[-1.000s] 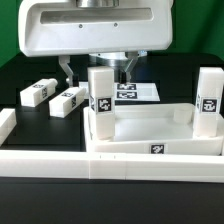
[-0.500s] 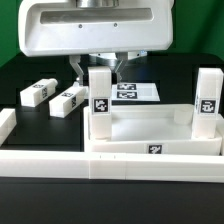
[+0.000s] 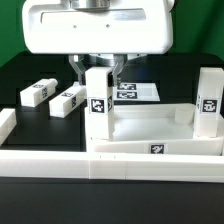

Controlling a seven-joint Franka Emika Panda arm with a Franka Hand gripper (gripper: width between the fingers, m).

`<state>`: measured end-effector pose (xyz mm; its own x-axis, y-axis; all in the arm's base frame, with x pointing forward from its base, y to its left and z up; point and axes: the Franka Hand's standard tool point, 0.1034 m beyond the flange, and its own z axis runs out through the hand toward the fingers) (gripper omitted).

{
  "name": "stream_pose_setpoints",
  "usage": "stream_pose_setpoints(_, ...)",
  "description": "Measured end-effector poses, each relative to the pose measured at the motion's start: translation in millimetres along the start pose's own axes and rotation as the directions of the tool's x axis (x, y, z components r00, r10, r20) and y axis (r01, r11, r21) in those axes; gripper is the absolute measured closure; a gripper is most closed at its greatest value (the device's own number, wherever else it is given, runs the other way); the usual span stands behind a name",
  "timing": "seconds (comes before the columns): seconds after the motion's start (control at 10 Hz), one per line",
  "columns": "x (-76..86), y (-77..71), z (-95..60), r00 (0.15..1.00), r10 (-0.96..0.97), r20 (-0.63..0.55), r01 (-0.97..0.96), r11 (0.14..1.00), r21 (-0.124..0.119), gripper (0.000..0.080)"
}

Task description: Assemble desk

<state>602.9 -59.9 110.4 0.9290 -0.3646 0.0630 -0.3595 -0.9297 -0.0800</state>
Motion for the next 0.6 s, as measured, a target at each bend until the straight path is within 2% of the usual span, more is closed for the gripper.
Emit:
stream_pose_setpoints(0.3, 0.9, 1.8, -0.2, 0.965, 0.264, 0.005, -0.264, 0.964, 0.020, 0.0511)
stream_pose_setpoints(0.6, 0.2, -2.4, 0.2, 0.876, 0.483, 0.007, -0.483, 0.876, 0.019, 0.0509)
